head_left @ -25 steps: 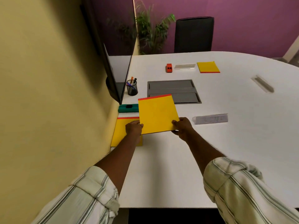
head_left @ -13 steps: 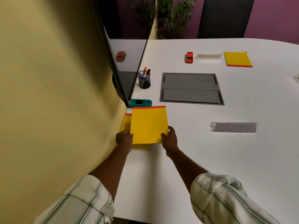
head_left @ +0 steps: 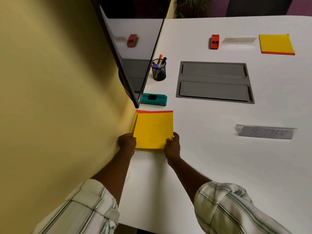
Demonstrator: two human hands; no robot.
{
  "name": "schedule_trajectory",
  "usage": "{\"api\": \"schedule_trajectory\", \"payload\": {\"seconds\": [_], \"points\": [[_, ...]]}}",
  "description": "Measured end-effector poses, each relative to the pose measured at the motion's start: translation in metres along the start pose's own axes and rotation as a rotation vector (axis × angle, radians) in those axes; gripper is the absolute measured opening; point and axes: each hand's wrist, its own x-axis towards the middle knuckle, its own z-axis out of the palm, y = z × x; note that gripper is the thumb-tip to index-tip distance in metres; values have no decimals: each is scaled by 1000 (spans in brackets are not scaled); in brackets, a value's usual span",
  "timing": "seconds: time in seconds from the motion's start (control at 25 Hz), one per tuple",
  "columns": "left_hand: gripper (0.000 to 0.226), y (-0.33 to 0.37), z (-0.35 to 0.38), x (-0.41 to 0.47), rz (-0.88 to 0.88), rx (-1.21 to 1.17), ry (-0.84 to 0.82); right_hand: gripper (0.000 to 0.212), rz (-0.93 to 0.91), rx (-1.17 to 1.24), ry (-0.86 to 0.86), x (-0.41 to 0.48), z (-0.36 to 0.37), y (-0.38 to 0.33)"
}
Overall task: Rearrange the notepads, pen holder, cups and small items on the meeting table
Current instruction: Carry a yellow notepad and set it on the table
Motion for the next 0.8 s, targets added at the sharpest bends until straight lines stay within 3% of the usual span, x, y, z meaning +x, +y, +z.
{"api": "schedule_trajectory", "payload": {"seconds": [0.36,0.56,0.8], "points": [[39,5,8,4,101,331,95,39,69,56,-4,2,22,7],[36,3,10,8,42,424,9,46,98,-142,-23,6,26,2],[42,2,12,8,76,535,-30,30,159,-314,-56,10,25,2]]}}
